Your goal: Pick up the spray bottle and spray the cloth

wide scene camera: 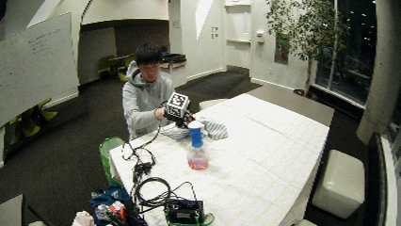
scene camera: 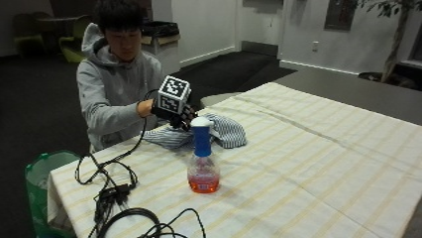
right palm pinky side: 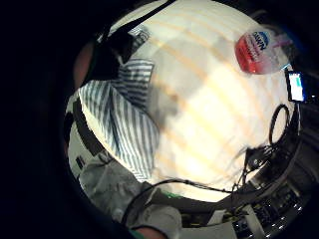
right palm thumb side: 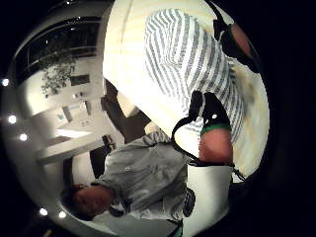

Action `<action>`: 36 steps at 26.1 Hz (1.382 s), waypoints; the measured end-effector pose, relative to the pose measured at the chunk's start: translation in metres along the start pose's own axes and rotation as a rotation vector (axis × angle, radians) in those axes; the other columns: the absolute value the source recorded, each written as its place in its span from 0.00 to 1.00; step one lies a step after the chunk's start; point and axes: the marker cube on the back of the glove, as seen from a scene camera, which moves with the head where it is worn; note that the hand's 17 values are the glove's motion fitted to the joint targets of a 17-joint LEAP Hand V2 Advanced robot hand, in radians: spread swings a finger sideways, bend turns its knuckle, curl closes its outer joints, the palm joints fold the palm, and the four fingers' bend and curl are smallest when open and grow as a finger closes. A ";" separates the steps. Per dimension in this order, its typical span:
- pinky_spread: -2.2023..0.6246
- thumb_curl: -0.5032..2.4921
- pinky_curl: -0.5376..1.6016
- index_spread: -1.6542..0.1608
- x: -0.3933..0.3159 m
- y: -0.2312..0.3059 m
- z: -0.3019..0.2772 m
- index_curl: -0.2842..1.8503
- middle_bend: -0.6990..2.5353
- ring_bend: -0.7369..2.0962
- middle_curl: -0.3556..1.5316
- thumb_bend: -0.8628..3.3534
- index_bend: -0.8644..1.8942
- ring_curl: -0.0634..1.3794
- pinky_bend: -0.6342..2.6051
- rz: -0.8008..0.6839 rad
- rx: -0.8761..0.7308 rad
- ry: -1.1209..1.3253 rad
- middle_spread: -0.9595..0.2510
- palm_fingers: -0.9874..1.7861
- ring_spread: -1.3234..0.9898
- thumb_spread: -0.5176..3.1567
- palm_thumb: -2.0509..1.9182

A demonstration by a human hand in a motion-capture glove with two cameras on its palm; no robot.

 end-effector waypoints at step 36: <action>0.81 0.30 0.39 0.78 0.031 0.047 -0.012 0.25 0.32 0.43 0.38 0.26 0.35 0.28 0.27 -0.095 0.372 -0.048 0.76 0.68 0.54 0.40 0.73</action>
